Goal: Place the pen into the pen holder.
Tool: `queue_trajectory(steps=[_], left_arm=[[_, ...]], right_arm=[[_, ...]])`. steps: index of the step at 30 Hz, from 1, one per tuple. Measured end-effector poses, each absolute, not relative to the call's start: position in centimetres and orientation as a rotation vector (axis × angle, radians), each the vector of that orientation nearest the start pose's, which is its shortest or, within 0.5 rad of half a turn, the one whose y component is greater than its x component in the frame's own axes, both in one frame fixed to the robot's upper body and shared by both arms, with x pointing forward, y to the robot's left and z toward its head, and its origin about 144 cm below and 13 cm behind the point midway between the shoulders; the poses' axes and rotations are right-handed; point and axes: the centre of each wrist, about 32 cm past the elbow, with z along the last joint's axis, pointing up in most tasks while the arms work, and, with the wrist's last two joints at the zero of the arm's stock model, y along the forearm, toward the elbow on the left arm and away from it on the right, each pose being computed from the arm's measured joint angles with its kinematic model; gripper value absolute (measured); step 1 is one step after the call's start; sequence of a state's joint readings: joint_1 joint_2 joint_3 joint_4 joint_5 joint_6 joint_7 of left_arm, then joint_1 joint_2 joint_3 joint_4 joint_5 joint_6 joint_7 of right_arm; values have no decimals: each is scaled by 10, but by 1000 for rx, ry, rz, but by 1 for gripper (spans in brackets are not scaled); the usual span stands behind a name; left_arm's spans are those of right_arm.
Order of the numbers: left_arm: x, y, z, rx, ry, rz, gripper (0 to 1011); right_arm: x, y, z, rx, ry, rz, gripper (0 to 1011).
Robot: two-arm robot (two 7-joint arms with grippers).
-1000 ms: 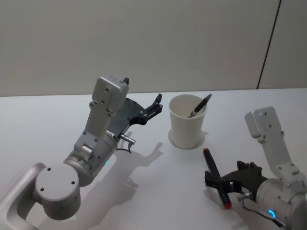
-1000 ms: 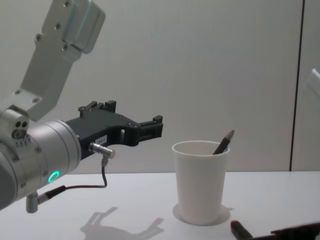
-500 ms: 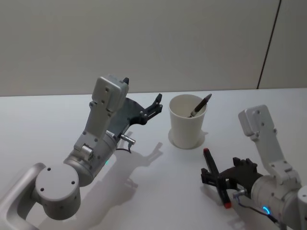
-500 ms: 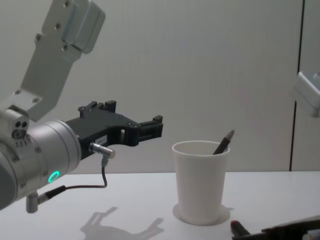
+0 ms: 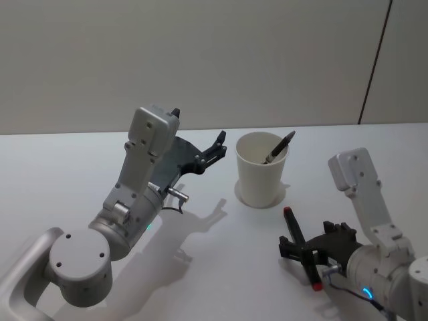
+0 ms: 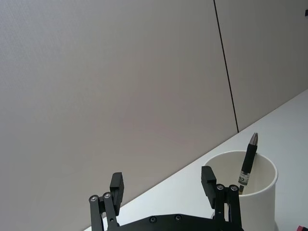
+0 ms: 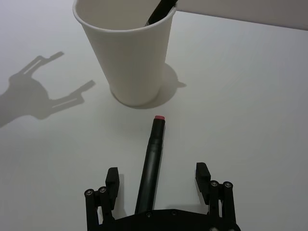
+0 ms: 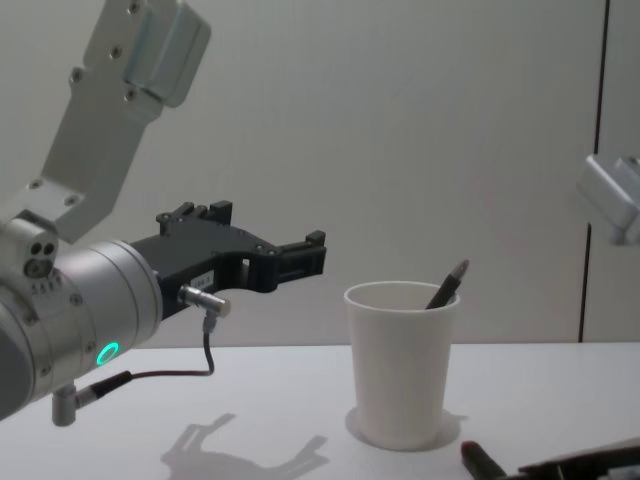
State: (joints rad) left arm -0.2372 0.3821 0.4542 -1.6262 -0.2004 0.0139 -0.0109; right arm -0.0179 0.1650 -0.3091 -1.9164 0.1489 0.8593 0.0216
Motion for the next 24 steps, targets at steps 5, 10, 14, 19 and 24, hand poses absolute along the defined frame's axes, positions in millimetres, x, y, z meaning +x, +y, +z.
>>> queue_trajectory(steps=[5, 10, 14, 19, 24], left_arm=[[492, 198, 1204, 61, -268, 1124, 1001], [492, 198, 1204, 61, -268, 1124, 1001], [492, 198, 1204, 61, -268, 1124, 1001], [492, 198, 1204, 61, -268, 1124, 1001], [492, 198, 1204, 61, -268, 1124, 1001]], right_arm=[[425, -164, 1223, -517, 361, -1164, 1002], [426, -164, 1221, -522, 368, -1168, 1002], [427, -163, 1220, -525, 369, -1170, 1002], [427, -163, 1219, -523, 365, -1168, 1001], [428, -163, 1219, -522, 363, -1166, 1002]])
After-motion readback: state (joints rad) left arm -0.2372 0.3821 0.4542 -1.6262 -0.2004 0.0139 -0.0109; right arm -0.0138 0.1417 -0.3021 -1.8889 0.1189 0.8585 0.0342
